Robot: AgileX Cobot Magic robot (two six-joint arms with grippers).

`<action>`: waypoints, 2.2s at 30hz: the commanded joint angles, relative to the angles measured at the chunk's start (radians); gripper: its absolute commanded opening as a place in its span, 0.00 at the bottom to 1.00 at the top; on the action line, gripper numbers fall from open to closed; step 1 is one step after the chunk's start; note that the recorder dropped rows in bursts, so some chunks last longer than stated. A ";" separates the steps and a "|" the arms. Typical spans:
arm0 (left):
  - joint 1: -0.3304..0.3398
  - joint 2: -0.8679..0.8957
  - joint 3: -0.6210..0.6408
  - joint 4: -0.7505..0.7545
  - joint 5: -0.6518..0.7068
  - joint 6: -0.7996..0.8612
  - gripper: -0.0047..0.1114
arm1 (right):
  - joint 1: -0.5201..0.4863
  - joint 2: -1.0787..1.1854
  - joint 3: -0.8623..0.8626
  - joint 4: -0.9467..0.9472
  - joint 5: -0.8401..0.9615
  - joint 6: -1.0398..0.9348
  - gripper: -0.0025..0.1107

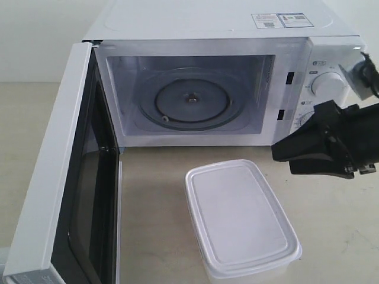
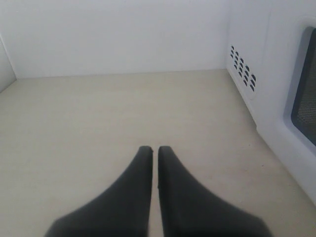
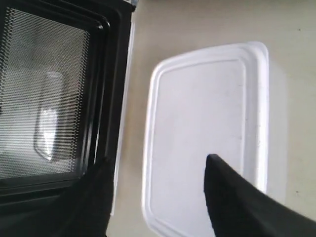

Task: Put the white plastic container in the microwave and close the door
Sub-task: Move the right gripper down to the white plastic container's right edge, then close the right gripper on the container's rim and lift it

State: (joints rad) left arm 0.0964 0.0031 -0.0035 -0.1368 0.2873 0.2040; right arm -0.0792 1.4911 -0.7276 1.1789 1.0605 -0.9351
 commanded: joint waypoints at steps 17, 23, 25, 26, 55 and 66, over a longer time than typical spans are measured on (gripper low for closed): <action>0.000 -0.003 0.004 -0.009 0.001 -0.010 0.08 | 0.090 0.334 -0.014 0.071 -0.211 -0.267 0.46; 0.000 -0.003 0.004 -0.009 0.001 -0.010 0.08 | 0.158 0.351 -0.014 0.064 -0.283 -0.269 0.46; 0.000 -0.003 0.004 -0.009 0.001 -0.010 0.08 | 0.162 0.357 -0.014 0.064 -0.288 -0.269 0.44; 0.000 -0.003 0.004 -0.009 0.001 -0.010 0.08 | 0.167 0.358 -0.014 0.064 -0.293 -0.269 0.41; 0.000 -0.003 0.004 -0.009 0.001 -0.010 0.08 | 0.169 0.204 0.100 0.277 -0.319 -0.224 0.02; 0.000 -0.003 0.004 -0.009 0.001 -0.010 0.08 | 0.169 0.052 0.231 0.566 -0.340 -0.310 0.02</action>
State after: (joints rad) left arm 0.0964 0.0031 -0.0035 -0.1368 0.2873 0.2040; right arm 0.0891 1.5767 -0.5024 1.7160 0.6905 -1.2388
